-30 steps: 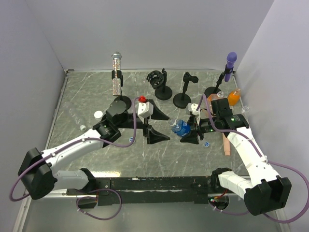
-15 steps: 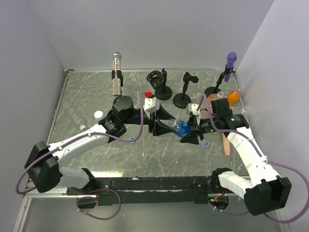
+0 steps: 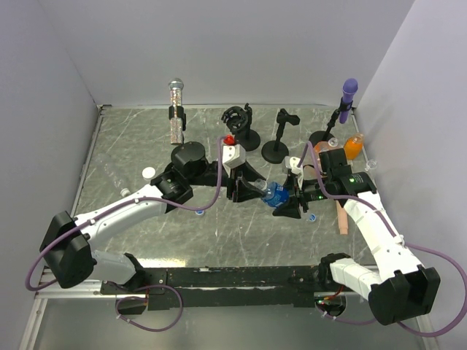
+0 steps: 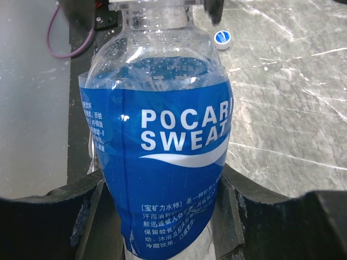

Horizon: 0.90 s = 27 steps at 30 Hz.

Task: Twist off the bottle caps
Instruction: Pass from the right arm to the left, then place the bottle without the bottle cap at the center of the board.

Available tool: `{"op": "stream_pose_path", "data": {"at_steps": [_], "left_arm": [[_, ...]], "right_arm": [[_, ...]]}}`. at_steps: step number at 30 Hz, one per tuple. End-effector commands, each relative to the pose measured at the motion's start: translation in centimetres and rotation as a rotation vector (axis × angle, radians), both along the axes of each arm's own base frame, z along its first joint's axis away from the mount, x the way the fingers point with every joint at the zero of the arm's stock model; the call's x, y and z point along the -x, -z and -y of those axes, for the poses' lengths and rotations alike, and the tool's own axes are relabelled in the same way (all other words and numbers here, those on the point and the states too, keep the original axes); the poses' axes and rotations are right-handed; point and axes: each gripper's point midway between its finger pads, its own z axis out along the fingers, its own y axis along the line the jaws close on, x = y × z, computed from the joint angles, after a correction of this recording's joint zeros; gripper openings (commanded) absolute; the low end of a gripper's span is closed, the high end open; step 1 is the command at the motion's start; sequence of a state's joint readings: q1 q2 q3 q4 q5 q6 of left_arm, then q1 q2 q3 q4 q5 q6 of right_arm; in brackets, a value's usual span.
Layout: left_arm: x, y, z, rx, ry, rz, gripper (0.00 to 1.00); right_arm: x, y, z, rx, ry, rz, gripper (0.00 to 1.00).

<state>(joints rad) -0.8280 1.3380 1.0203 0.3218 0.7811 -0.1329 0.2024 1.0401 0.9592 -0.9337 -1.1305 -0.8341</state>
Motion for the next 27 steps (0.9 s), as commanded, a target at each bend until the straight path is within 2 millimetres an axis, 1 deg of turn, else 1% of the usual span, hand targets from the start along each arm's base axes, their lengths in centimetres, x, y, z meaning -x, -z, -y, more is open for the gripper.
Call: {"op": "stream_pose_path", "data": {"at_steps": [1,4,7,14,15,19,20,21,23,27], "left_arm": [[0.5,-1.0,0.3,-0.001,0.025,0.012,0.54],[0.5,-0.7,0.3,-0.012,0.025,0.006,0.48],[0.6,-1.0,0.3,-0.002,0.029,0.009,0.42],[0.7,-1.4,0.3,-0.004,0.034,0.000,0.04],[0.7,-1.3,0.3,-0.010,0.029,-0.006,0.01],[0.4,-0.7,-0.2,-0.050,-0.008,-0.047,0.01],[0.3,-0.3,-0.5,-0.071,-0.026,-0.065,0.01],[0.2,0.0,-0.8,-0.084,-0.043,-0.077,0.01],[0.2,1.0,-1.7,-0.122,-0.075,-0.105,0.01],[-0.3,2.0,-4.1,-0.187,-0.183,-0.168,0.01]], "right_arm": [[-0.1,-1.1,-0.4,-0.042,-0.023,0.051,0.29],[-0.1,-1.1,-0.3,-0.042,-0.022,0.054,0.29],[-0.2,-1.1,-0.3,-0.041,-0.021,0.055,0.29],[-0.2,-1.0,-0.3,-0.038,-0.019,0.051,0.30],[-0.1,-1.0,-0.3,-0.038,-0.020,0.051,0.31],[-0.1,-1.0,-0.3,-0.038,-0.017,0.058,0.64],[0.0,-1.1,-0.3,-0.041,-0.017,0.064,0.80],[-0.1,-1.1,-0.3,-0.042,-0.013,0.063,0.99],[-0.2,-1.3,-0.2,-0.038,-0.002,0.075,0.99],[-1.0,-2.1,0.4,0.014,0.033,0.122,0.99]]}}
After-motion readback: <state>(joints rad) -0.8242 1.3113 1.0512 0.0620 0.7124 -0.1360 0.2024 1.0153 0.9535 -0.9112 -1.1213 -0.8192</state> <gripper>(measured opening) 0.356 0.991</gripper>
